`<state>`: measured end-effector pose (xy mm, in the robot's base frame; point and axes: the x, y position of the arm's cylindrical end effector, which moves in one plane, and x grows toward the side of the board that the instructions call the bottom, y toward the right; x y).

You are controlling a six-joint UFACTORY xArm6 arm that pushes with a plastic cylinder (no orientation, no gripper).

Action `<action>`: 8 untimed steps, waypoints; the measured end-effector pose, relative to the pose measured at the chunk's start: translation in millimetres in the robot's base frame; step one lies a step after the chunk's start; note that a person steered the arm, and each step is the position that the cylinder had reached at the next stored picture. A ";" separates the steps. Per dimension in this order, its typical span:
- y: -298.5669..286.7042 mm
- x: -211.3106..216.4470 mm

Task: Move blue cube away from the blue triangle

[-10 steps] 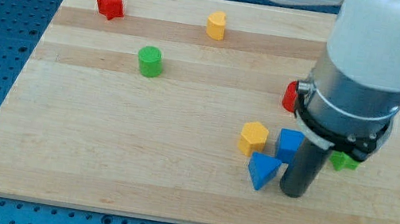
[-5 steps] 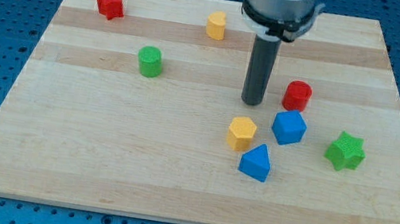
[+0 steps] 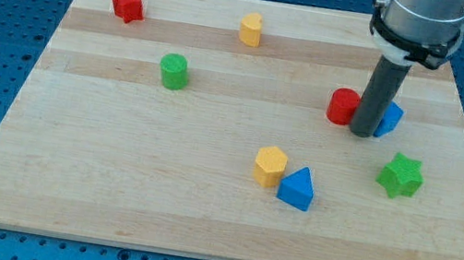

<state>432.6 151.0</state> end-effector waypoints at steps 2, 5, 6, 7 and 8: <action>0.0 -42.6; 28.6 10.8; 63.3 -28.2; 63.3 -45.3; 63.1 -94.4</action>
<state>338.2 214.1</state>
